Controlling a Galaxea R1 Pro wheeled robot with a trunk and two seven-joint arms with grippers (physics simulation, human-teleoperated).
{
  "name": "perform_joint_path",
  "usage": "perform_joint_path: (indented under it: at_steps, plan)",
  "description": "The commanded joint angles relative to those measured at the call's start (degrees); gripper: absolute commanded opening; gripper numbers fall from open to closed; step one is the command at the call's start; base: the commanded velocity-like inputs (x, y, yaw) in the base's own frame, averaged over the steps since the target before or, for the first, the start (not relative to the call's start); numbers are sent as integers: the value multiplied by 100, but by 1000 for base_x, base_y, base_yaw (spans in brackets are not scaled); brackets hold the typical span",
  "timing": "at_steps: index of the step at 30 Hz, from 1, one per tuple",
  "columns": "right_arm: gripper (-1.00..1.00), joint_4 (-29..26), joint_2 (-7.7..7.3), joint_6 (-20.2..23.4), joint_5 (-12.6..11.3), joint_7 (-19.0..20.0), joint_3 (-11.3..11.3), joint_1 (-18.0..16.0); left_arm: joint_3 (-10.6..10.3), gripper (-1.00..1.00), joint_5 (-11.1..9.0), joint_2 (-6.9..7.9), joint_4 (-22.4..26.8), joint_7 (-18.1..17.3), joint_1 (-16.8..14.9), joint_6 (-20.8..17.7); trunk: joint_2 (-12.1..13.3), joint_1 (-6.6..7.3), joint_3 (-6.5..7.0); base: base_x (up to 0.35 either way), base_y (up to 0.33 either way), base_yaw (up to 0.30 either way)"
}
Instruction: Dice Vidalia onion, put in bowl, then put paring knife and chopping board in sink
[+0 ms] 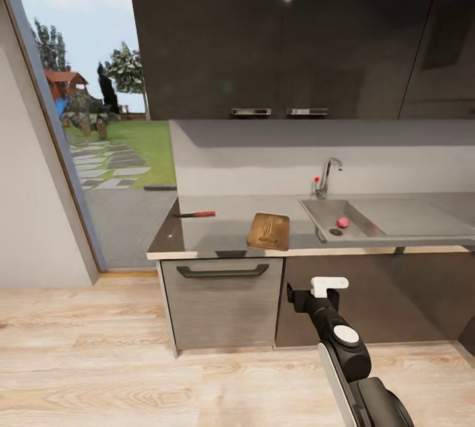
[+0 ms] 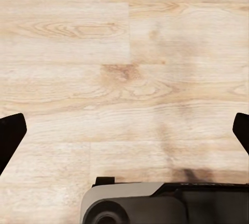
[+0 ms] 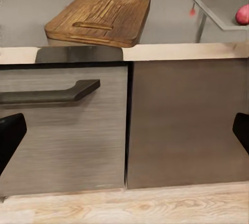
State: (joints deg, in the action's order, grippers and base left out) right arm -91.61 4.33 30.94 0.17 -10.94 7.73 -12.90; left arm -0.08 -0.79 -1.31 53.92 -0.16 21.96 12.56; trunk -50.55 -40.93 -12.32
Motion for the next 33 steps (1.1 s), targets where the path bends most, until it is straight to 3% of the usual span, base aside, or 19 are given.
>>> perform_joint_path:
  at_steps: [1, 33]
  plan:
    - [100, -6, -1, 34, 1, -31, 9, -6, -1, 100, -8, 0, 5, -2, 1, 10, 36, 21, 12, 0, 0, 0]
    - [100, -6, -3, 34, 7, -30, 4, -6, 0, 100, -8, 0, -13, -1, 1, 10, 1320, 724, 586, 0, 0, 0]
